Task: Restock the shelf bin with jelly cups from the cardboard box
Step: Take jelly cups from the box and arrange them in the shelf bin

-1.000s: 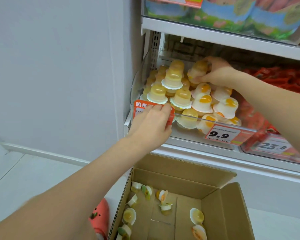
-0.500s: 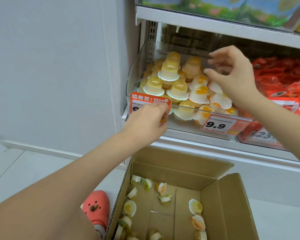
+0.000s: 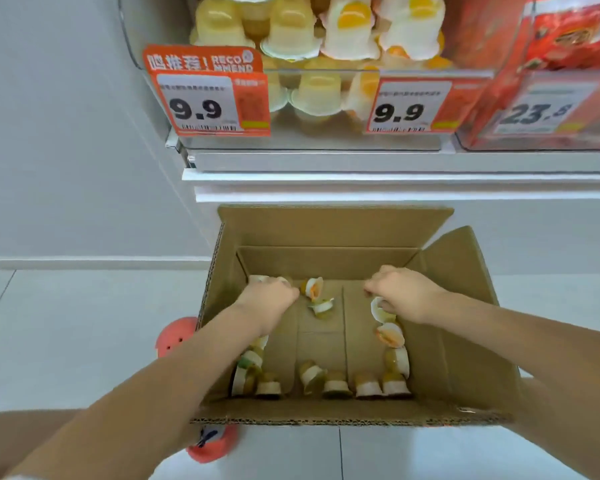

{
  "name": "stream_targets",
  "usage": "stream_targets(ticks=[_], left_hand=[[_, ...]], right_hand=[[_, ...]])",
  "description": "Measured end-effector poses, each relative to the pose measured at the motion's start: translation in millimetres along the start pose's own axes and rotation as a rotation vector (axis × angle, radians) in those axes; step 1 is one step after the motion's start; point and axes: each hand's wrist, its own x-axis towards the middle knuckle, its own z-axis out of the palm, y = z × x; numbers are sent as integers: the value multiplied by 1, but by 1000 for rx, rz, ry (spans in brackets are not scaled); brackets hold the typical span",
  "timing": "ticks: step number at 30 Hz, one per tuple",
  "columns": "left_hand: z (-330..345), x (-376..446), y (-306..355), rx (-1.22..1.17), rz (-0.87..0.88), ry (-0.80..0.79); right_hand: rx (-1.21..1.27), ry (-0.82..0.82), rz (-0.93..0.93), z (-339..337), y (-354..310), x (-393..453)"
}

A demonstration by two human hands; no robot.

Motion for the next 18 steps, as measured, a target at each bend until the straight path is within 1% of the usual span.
stream_targets(ticks=[2, 4, 5, 8, 10, 12, 14, 16, 18], left_hand=[[27, 29, 19, -142, -136, -96], [52, 58, 36, -386, -275, -140], [64, 73, 44, -517, -342, -137], [89, 106, 64, -926, -541, -64], [99, 122, 76, -1145, -640, -13], [105, 136, 81, -1262, -740, 81], [110, 147, 83, -1305, -818, 165], [111, 155, 81, -1328, -881, 208], [111, 157, 79, -1356, -885, 227]], right_hand=[[-157, -93, 18, 21, 11, 21], [-190, -161, 68, 41, 19, 39], [-180, -194, 101, 52, 22, 48], [-122, -268, 207, 92, 21, 69], [-116, -278, 263, 113, 20, 78], [-113, -270, 306, 125, 19, 84], [-111, -256, 340, 131, 21, 88], [-112, -253, 359, 135, 23, 92], [-131, -260, 357, 134, 23, 92]])
